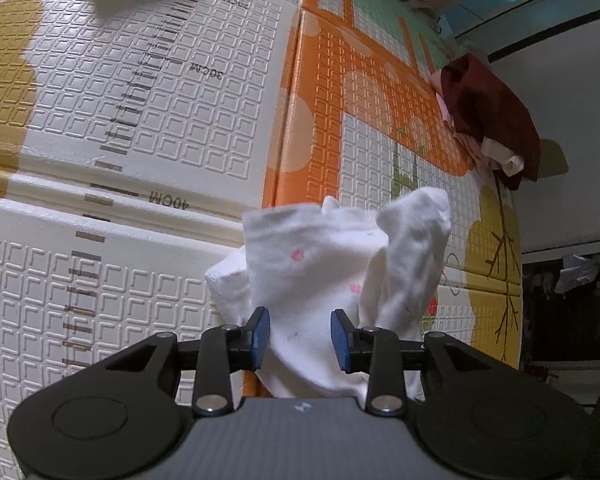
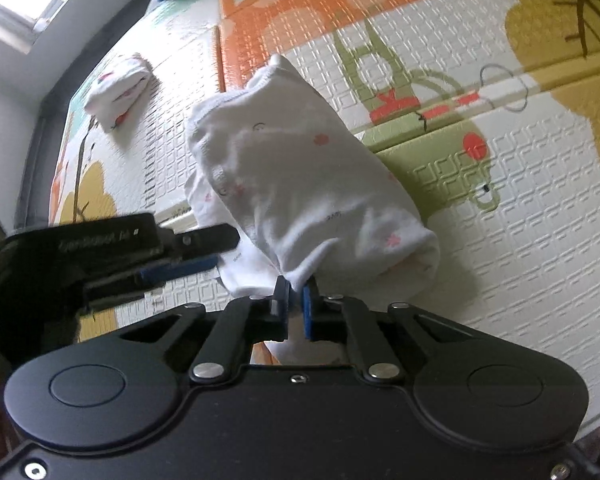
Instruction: Fold clothes
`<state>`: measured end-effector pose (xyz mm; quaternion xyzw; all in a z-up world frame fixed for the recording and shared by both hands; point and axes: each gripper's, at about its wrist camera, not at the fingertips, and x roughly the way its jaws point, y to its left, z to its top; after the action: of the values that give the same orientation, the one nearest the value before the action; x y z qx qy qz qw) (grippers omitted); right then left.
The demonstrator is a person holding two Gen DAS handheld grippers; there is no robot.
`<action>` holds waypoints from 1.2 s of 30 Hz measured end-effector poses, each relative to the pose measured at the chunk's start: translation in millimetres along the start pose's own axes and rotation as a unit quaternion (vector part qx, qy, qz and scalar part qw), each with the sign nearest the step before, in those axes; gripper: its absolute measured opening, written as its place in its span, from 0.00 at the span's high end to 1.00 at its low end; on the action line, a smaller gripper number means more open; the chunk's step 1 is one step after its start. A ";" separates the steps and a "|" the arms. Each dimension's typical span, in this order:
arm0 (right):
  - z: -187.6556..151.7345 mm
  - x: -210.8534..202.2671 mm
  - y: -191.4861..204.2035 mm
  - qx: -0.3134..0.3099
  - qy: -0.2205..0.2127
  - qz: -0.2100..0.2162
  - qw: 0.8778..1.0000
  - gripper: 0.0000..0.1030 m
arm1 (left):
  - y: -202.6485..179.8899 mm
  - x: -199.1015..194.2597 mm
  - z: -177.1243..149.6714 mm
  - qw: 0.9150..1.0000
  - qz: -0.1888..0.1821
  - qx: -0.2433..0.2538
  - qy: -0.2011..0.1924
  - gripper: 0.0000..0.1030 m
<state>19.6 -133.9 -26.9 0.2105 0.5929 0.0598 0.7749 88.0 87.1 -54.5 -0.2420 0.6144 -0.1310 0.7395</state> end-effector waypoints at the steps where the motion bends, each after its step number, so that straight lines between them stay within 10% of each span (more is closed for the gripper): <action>1: -0.8 -4.4 -0.2 -0.006 0.000 -0.001 1.000 0.95 | 0.5 -0.3 0.2 1.000 0.001 -0.001 0.000 0.63; 36: -58.9 41.5 37.3 -0.252 0.097 -0.042 0.962 0.95 | 9.9 13.1 0.5 0.999 0.020 -0.027 -0.009 0.60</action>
<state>-18.1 -71.0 -61.5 -0.0238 0.6394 0.1946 0.7435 90.2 89.2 -70.7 -0.2500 0.6162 -0.0974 0.7405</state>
